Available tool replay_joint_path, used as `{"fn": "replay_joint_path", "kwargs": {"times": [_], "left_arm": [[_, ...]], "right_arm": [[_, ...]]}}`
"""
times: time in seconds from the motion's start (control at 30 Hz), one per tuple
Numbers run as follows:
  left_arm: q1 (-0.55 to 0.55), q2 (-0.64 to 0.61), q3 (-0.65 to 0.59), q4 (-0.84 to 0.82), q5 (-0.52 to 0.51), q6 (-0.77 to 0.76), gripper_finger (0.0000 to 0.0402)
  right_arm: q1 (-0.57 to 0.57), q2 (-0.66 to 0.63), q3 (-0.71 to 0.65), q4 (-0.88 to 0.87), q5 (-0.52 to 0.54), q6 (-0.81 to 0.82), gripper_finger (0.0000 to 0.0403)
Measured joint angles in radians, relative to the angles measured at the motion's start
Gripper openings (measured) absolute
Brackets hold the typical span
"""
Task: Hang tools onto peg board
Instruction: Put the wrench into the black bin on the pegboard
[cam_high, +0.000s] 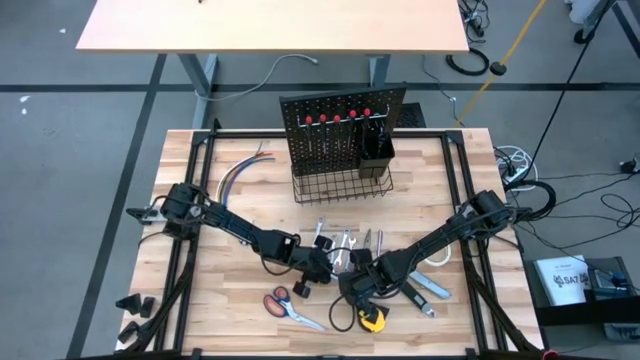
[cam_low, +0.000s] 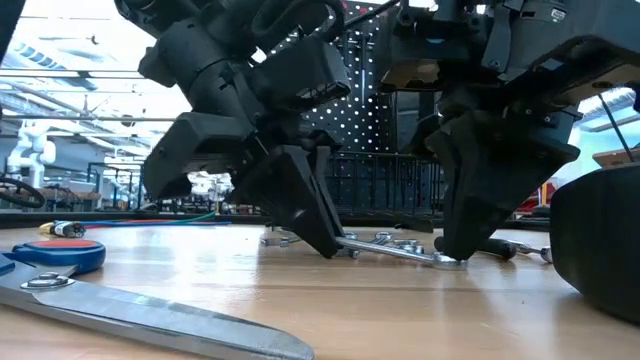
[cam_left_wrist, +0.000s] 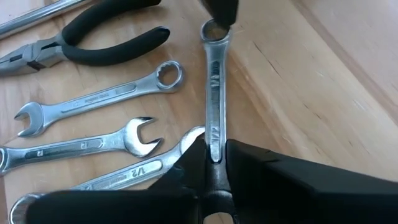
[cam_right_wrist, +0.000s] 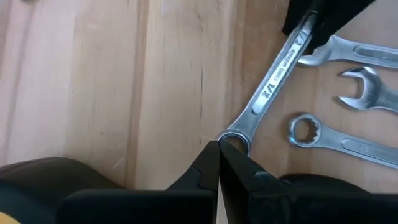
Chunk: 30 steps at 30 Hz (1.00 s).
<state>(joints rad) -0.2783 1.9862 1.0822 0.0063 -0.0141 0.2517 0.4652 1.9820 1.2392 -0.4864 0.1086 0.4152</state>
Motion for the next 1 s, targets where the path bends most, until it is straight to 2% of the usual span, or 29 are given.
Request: {"fn": "replay_joint_path", "kwargs": {"times": [0.37, 0.53, 0.63, 0.8, 1.0], "left_arm": [[0.0, 0.001, -0.001, 0.004, 0.003, 0.002, 0.0042], [0.002, -0.002, -0.001, 0.015, -0.019, -0.008, 0.0031], [-0.001, -0.017, -0.001, -0.004, -0.064, -0.008, 0.0016], [-0.024, -0.051, -0.001, -0.023, -0.15, -0.002, 0.0015], [-0.038, -0.055, 0.001, -0.019, -0.156, 0.02, 0.0015]], "right_arm": [[0.009, -0.014, -0.001, 0.027, 0.034, -0.055, 0.0011], [0.031, -0.07, -0.006, 0.046, 0.125, -0.081, 0.0053], [0.039, -0.098, -0.001, 0.06, 0.204, -0.028, 0.0086], [0.03, -0.107, -0.001, 0.059, 0.206, 0.027, 0.0139], [0.003, -0.099, -0.002, 0.065, 0.242, 0.045, 0.017]]}}
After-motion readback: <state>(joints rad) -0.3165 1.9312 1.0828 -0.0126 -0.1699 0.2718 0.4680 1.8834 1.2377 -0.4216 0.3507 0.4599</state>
